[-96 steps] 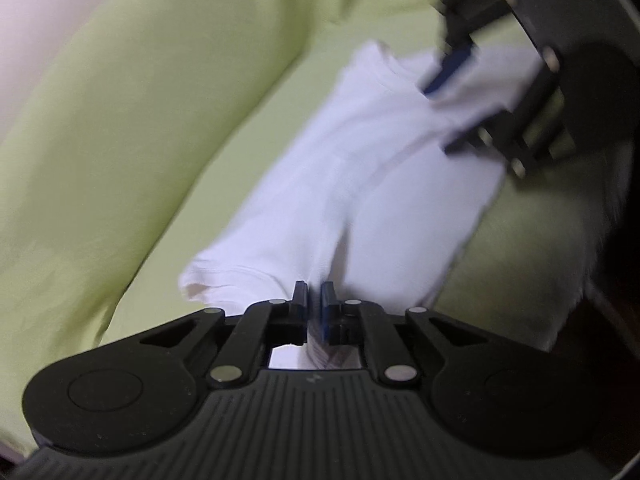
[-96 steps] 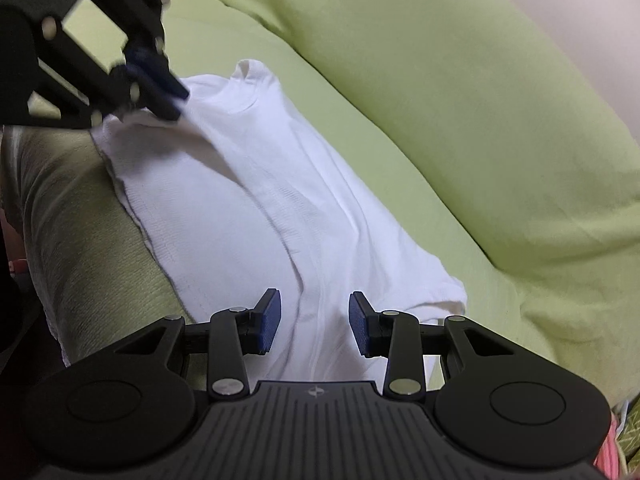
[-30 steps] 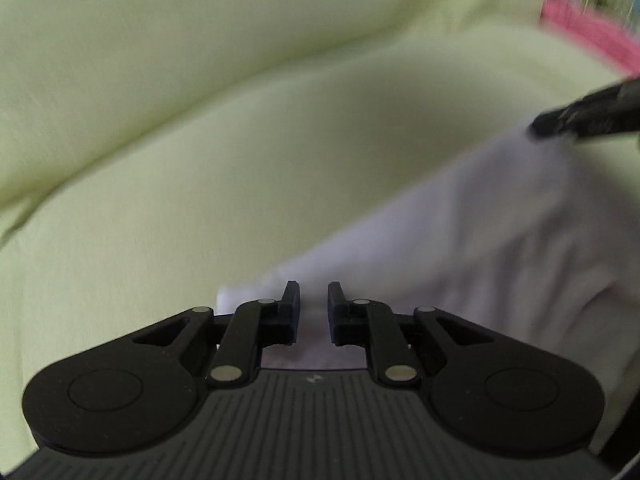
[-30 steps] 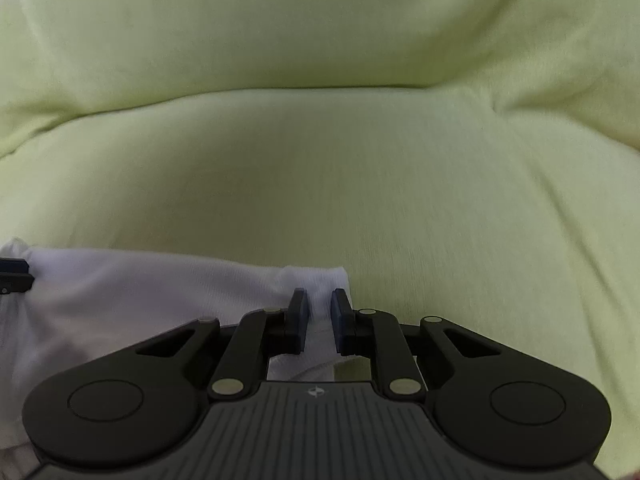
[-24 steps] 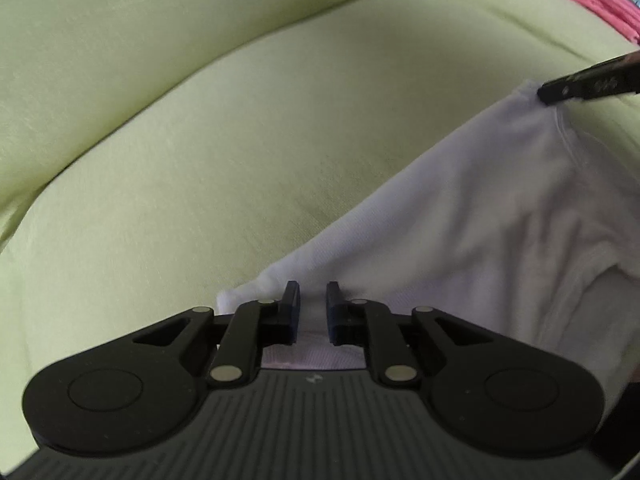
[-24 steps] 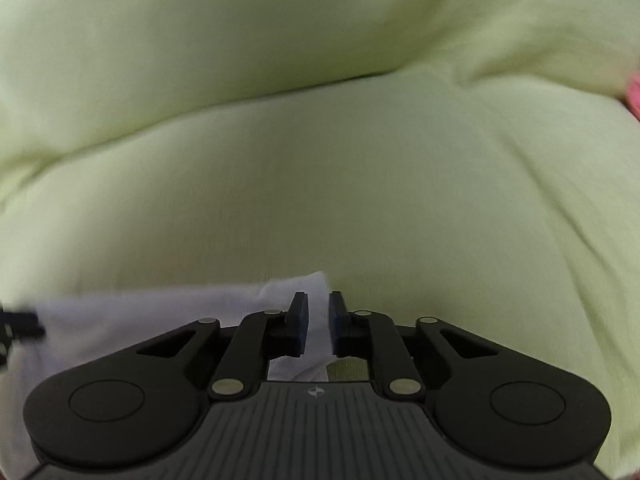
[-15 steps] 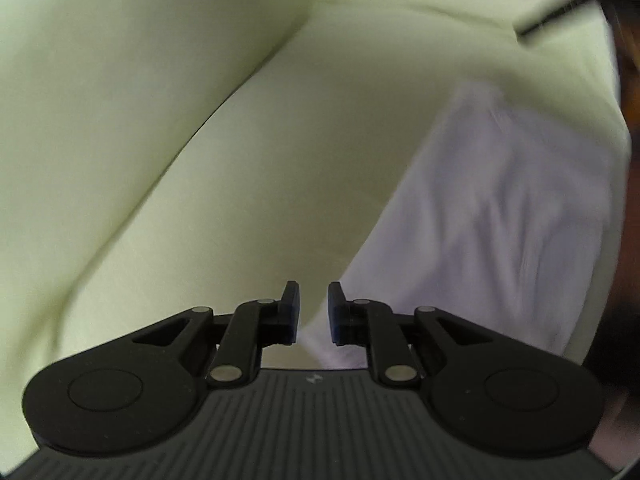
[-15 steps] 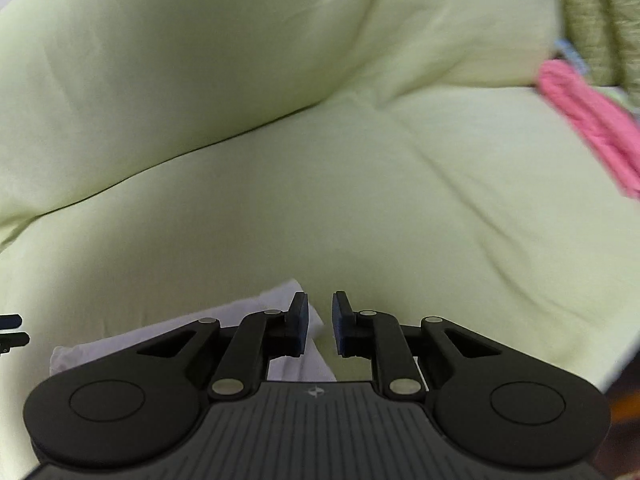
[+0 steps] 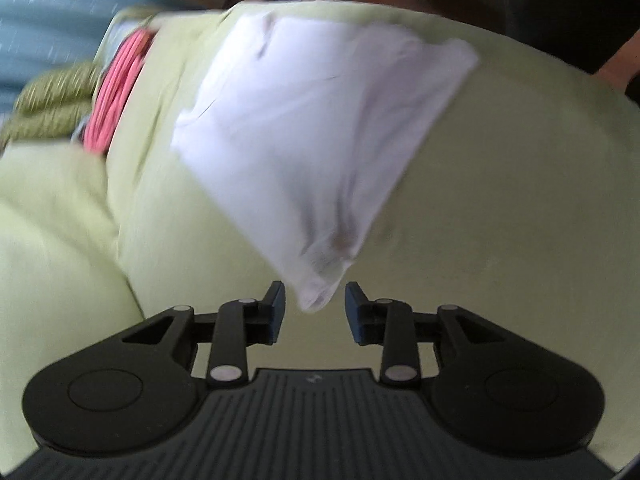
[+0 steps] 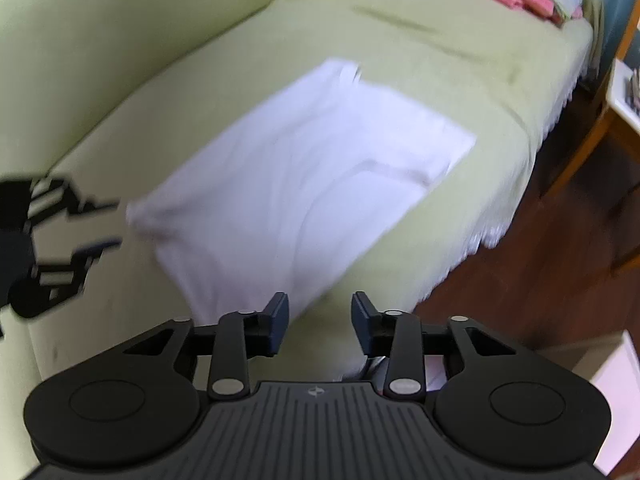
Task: Fold clothes
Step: 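Grasp one folded tank top corner with the left gripper while the right gripper grasps another, then lift the tank top with both grippers and fold it in half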
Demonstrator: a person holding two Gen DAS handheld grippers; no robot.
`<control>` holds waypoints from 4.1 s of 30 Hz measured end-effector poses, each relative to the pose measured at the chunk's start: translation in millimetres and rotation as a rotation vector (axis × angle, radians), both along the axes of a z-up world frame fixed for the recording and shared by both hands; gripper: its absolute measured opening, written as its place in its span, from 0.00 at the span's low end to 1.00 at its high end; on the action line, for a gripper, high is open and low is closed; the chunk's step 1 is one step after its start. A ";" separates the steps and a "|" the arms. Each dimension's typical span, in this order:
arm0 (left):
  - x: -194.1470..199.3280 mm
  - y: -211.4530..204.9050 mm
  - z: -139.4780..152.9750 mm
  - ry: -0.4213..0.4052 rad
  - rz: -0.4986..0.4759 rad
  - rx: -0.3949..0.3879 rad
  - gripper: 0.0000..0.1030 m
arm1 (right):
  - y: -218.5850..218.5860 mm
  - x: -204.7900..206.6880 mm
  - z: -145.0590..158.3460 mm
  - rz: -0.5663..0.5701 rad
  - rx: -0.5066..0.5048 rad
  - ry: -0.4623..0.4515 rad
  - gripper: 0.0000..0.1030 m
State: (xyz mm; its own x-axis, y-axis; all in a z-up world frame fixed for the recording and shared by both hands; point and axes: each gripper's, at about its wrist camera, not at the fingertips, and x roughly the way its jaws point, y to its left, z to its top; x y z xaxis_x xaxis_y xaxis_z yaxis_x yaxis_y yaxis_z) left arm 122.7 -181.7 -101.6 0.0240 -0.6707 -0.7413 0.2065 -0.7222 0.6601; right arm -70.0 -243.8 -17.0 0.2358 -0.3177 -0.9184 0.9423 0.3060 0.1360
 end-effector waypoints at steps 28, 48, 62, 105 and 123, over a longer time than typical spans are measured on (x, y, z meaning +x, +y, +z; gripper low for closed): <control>55.9 19.4 -109.2 -0.282 -0.698 -0.320 0.35 | 126.7 70.7 -83.5 0.308 -0.311 0.357 0.48; 50.8 14.1 -91.2 -0.223 -0.630 -0.182 0.13 | 147.3 124.0 -143.6 0.741 -0.614 0.603 0.00; -13.0 -113.4 10.5 -0.137 -0.607 0.042 0.20 | -45.5 7.7 -20.7 0.321 -0.261 -0.014 0.02; -35.9 -322.7 -2.5 0.291 0.059 0.725 0.12 | -153.8 -60.7 -92.4 0.105 -0.086 -0.144 0.20; -44.6 -326.8 57.6 0.395 -0.069 0.513 0.03 | -161.6 -95.6 -38.2 0.037 -0.258 -0.153 0.03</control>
